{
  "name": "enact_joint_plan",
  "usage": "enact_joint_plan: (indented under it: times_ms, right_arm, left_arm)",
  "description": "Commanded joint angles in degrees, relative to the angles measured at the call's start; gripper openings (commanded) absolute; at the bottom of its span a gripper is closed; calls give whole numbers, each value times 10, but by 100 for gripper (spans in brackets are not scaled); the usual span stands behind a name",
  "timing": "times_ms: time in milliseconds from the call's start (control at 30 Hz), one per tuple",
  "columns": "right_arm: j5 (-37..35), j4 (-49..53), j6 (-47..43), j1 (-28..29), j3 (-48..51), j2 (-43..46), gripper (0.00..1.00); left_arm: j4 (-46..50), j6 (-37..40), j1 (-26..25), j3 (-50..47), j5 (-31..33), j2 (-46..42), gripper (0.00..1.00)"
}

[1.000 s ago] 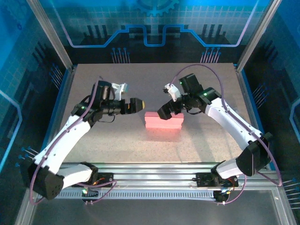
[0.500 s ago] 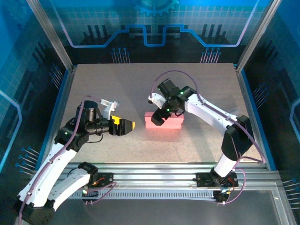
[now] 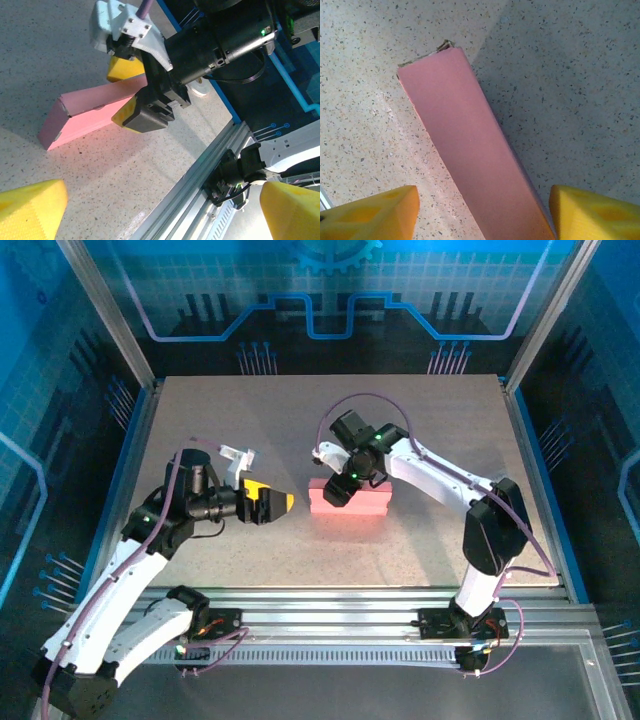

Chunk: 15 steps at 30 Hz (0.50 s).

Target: Fold the paper box

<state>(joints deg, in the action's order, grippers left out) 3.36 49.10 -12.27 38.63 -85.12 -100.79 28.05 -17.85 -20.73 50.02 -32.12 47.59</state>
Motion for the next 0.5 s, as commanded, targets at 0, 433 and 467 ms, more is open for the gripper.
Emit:
enact_joint_plan:
  times_ms: [0, 433, 467]
  right_arm:
    - [-7, 15, 2, 11, -10, -12, 67]
    - [-20, 7, 5, 14, -3, -33, 61]
    - [-21, 6, 5, 15, -3, -34, 61]
  left_arm:
    - [-27, 1, 3, -12, -24, 2, 100]
    - [-42, -1, 2, -18, -42, 24, 99]
    - [-42, 0, 2, -18, -43, 24, 99]
